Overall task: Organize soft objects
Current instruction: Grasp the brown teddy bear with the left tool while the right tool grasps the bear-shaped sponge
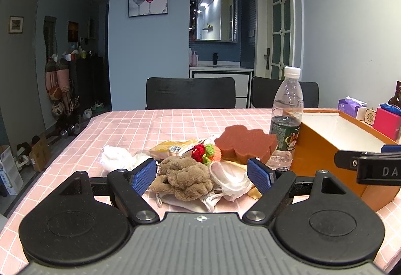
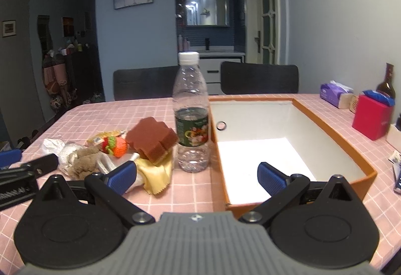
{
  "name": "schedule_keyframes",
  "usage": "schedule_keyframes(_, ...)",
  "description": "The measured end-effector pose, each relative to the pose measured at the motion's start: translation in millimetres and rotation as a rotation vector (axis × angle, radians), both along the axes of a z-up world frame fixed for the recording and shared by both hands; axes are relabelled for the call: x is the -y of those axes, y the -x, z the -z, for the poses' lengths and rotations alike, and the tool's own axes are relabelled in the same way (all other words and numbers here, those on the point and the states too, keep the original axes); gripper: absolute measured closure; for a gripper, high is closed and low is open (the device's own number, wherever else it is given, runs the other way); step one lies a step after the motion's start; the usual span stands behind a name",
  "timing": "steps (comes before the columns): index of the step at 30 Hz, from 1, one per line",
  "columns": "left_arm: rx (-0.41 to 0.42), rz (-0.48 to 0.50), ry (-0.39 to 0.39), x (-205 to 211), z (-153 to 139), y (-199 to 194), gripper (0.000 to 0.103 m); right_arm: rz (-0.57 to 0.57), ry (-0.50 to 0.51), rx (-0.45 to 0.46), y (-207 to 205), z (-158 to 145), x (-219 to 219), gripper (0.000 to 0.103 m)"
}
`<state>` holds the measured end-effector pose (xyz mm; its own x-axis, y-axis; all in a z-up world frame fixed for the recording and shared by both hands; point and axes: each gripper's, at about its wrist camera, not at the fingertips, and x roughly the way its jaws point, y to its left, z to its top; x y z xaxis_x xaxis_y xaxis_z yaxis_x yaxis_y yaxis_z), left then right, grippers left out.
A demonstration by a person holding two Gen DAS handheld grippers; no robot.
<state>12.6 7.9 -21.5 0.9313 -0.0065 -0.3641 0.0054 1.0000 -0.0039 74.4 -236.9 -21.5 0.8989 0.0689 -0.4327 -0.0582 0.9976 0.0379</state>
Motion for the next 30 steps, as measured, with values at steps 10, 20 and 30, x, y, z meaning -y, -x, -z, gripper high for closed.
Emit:
schedule_keyframes(10, -0.076, 0.026, 0.012, -21.9, 15.2, -14.1, 0.015, -0.142, 0.043, 0.042, -19.6, 11.3, -35.4, 0.003)
schedule_keyframes(20, -0.157, 0.134, -0.063, -31.6, 37.7, -61.1, 0.022, -0.335, 0.138, -0.094, -82.7, 54.7, -82.3, 0.044)
schedule_keyframes(30, -0.254, 0.100, 0.135, -49.5, 37.6, -109.5, 0.013, -0.260, 0.091, -0.096, -132.1, 47.2, -74.8, 0.033)
